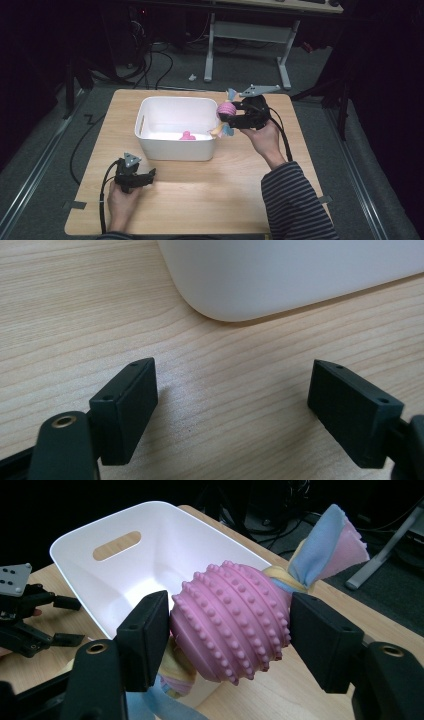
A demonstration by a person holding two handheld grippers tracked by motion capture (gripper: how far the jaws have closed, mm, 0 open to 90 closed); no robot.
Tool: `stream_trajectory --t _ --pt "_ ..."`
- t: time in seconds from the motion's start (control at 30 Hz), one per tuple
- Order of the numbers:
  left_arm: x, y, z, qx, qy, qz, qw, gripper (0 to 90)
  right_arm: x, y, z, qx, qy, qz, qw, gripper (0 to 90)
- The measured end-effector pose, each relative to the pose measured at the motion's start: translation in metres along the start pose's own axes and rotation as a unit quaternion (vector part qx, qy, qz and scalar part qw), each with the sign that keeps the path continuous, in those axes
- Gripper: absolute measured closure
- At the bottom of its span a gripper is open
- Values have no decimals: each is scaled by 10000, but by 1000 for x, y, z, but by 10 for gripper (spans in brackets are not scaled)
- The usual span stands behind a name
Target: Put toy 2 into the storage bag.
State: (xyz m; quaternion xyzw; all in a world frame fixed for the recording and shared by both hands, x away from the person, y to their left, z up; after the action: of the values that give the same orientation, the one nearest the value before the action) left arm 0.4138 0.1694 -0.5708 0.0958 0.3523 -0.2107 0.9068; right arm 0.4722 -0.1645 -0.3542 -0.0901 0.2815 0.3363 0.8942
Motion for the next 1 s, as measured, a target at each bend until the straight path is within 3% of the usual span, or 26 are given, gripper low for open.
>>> stream_trajectory --t 0.4,0.7,1.0 --pt "0 0 0 6 11 -3 10000 202 23 9 12 5 91 53 9999 345" --pt "0 0 0 6 11 -3 10000 202 50 20 14 26 261 156 9995 345" --pt "0 0 0 6 10 -3 10000 202 70 26 12 -9 455 74 9989 344"
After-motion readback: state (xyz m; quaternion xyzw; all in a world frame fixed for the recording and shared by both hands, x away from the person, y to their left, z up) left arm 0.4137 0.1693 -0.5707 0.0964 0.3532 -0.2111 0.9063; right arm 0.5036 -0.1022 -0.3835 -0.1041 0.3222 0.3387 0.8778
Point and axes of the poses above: each handheld gripper's, and its own axes: x roughly forward along the jaws, z roughly out of its top, y roughly to its left, the point moved 5 cm from there along x, roughly forward along the jaws, and after that the axes turned 3 degrees about x, right-handed, at the moved point
